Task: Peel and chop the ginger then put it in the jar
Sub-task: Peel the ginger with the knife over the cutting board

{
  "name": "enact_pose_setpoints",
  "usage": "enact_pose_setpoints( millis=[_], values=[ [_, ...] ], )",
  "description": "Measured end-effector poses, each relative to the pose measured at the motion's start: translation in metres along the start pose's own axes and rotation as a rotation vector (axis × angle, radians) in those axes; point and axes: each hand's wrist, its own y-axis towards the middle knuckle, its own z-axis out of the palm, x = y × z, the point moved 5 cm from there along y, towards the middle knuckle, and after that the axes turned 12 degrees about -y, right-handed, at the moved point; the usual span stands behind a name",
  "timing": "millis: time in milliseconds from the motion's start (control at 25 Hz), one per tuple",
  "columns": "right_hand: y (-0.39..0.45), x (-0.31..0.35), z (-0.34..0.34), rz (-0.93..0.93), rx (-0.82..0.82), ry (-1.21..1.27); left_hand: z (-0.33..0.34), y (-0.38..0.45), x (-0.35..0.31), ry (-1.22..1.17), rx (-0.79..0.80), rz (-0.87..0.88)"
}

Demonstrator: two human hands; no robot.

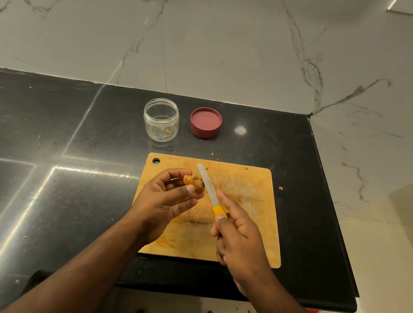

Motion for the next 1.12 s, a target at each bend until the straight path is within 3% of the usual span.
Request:
enact_pose_setpoints(
  millis=[240,600,1120],
  values=[
    [0.002,-0.002,0.000,0.027,0.019,0.060,0.002,0.000,0.000,-0.104,0.019,-0.065],
    [0.004,0.000,0.000,-0.051,-0.039,-0.116,0.012,0.001,-0.001,-0.141,-0.006,-0.005],
    [0.007,0.005,0.005,-0.083,-0.043,-0.117,0.021,0.002,-0.001,-0.223,-0.063,0.047]
  ],
)
